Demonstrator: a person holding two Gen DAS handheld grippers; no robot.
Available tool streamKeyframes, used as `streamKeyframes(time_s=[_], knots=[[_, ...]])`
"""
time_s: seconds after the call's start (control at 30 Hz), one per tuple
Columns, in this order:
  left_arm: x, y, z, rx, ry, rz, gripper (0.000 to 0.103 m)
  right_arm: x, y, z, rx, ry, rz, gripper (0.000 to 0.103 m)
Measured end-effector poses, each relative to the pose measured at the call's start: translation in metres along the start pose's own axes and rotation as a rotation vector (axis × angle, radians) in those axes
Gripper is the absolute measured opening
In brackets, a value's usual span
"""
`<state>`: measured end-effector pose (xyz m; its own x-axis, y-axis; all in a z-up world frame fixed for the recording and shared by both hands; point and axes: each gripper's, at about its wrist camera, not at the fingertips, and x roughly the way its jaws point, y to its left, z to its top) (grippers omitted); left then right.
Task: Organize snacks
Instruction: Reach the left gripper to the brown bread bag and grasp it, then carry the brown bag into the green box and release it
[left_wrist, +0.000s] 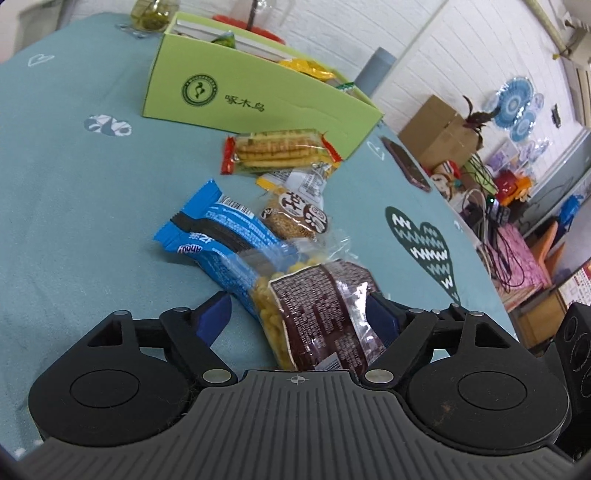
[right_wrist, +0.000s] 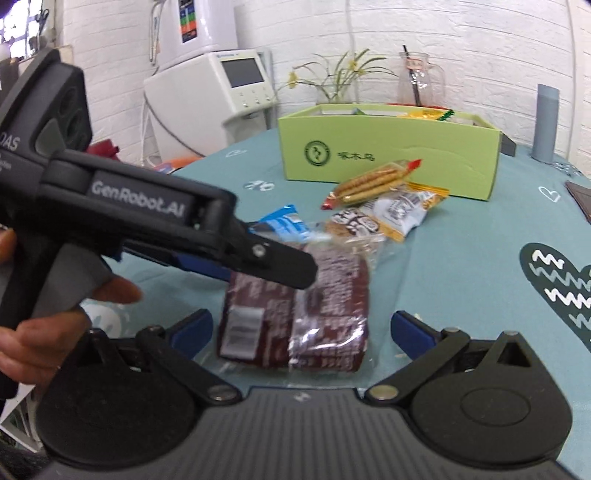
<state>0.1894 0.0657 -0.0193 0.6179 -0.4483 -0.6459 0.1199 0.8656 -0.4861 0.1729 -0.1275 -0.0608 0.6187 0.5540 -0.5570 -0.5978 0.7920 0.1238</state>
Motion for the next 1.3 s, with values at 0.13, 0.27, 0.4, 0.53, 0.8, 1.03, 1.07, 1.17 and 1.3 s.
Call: streamKeyframes(time_s=[0.13, 0.27, 0.4, 0.53, 0.8, 1.03, 1.07, 1.17, 1.3], knots=[[-0.001, -0.007, -0.008, 0.032, 0.002, -0.003, 0.066, 0.001, 0.004, -0.006, -0.029, 0.011, -0.003, 0.102], [0.001, -0.018, -0.015, 0.09, -0.008, 0.039, 0.047, 0.0, 0.013, -0.008, -0.098, 0.011, -0.012, 0.088], [-0.01, -0.016, -0.008, 0.044, -0.027, 0.007, 0.036, -0.009, 0.017, 0.001, -0.112, 0.018, -0.019, 0.083], [-0.029, -0.015, 0.012, 0.023, -0.081, -0.036, 0.035, -0.019, 0.015, 0.023, -0.131, -0.034, -0.007, 0.082], [-0.033, -0.008, 0.121, 0.037, -0.203, -0.02, 0.038, 0.019, 0.003, 0.115, -0.282, -0.16, -0.027, 0.082], [0.009, 0.027, 0.233, 0.032, -0.252, 0.062, 0.04, 0.11, -0.03, 0.214, -0.29, -0.142, 0.016, 0.082], [0.019, 0.036, 0.245, 0.026, -0.245, 0.077, 0.04, 0.126, -0.035, 0.223, -0.285, -0.126, 0.021, 0.082], [0.053, 0.062, 0.266, 0.002, -0.195, 0.116, 0.041, 0.175, -0.049, 0.238, -0.27, -0.052, 0.042, 0.082], [0.082, 0.082, 0.262, 0.029, -0.177, 0.13, 0.043, 0.22, -0.056, 0.233, -0.279, 0.031, 0.048, 0.084]])
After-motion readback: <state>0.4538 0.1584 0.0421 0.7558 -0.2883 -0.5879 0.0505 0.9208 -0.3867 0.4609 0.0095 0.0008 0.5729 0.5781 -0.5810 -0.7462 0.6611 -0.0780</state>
